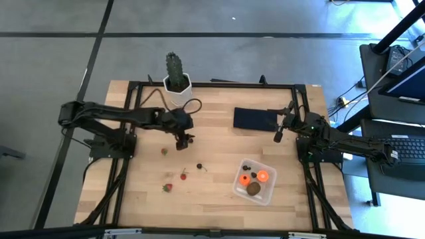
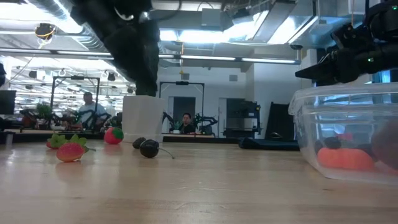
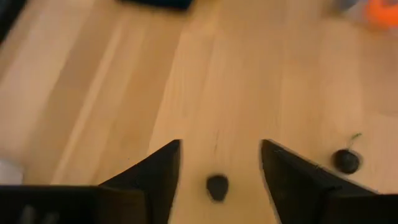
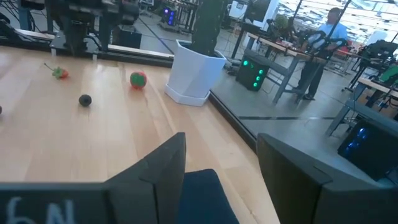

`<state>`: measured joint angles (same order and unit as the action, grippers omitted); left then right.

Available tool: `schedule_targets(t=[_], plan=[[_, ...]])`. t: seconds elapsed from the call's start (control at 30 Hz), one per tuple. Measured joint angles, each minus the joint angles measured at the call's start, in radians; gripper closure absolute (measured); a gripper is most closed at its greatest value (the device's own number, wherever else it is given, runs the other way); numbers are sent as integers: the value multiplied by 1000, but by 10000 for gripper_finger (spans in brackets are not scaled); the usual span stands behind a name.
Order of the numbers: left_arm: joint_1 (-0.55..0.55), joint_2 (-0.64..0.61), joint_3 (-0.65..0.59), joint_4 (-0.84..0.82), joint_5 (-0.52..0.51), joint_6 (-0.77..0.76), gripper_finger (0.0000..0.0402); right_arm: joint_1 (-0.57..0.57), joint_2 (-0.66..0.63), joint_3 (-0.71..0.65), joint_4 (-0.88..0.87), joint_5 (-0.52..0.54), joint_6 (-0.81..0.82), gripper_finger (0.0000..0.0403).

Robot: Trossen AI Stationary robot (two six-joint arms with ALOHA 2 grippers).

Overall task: Pick and placing Produce into tupperware
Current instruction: Put the blackberry into the transparent bin

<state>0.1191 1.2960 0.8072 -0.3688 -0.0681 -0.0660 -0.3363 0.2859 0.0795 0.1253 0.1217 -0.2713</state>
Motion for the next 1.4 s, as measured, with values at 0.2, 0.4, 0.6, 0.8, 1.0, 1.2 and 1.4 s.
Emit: schedule_targets(t=[0.2,0.4,0.6,0.8,1.0,1.2,1.4], plan=[[0,72,13,-55,9,-180,193,0,0,0,0,0,0,205],[-5,85,13,-67,10,-195,193,0,0,0,0,0,0,205],[-5,85,13,-67,11,-244,193,0,0,0,1,0,-2,205],[-5,137,13,-65,-8,-242,193,0,0,0,1,0,-3,205],[-5,215,13,-68,-21,-307,193,0,0,0,1,0,-3,205],[-17,261,13,-65,-27,-344,193,0,0,0,1,0,-3,205],[-38,306,13,-65,-74,-339,193,0,0,0,1,0,-3,205]])
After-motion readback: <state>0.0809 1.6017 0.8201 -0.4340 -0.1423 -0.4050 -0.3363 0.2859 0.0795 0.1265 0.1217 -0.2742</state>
